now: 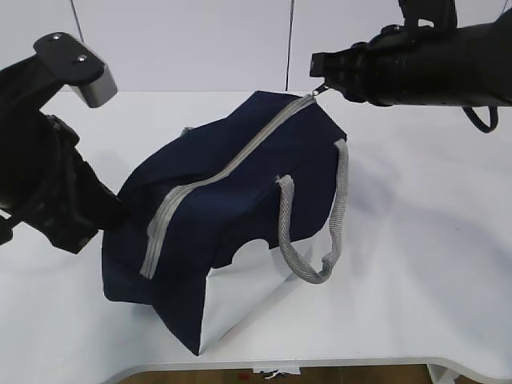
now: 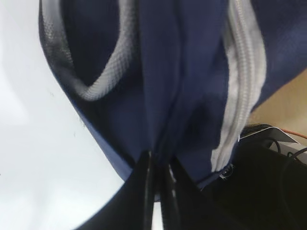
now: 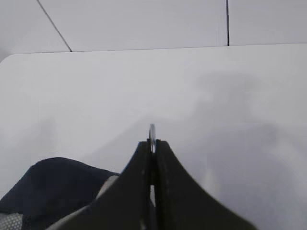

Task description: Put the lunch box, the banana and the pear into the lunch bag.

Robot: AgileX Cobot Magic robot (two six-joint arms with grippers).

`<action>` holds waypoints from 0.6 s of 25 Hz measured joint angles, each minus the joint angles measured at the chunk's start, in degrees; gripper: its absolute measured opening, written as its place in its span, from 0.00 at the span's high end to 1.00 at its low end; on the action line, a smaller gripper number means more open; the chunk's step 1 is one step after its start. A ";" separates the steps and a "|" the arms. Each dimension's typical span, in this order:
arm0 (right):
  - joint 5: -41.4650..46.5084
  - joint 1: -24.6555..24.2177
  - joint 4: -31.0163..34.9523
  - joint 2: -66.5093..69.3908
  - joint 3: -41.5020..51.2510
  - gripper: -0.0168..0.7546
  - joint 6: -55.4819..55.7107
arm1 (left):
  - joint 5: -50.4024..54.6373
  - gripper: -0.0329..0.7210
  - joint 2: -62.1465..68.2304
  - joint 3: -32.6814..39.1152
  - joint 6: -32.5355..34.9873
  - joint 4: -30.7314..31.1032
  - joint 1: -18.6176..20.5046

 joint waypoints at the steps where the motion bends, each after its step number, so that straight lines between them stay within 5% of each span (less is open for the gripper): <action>1: 0.00 -0.50 0.00 0.10 0.00 0.99 0.00 | -0.14 0.96 0.00 0.00 0.00 0.00 0.00; 15: 3.99 -1.60 2.97 1.09 0.00 0.99 2.12 | 0.10 0.96 0.00 0.00 0.00 -2.18 0.00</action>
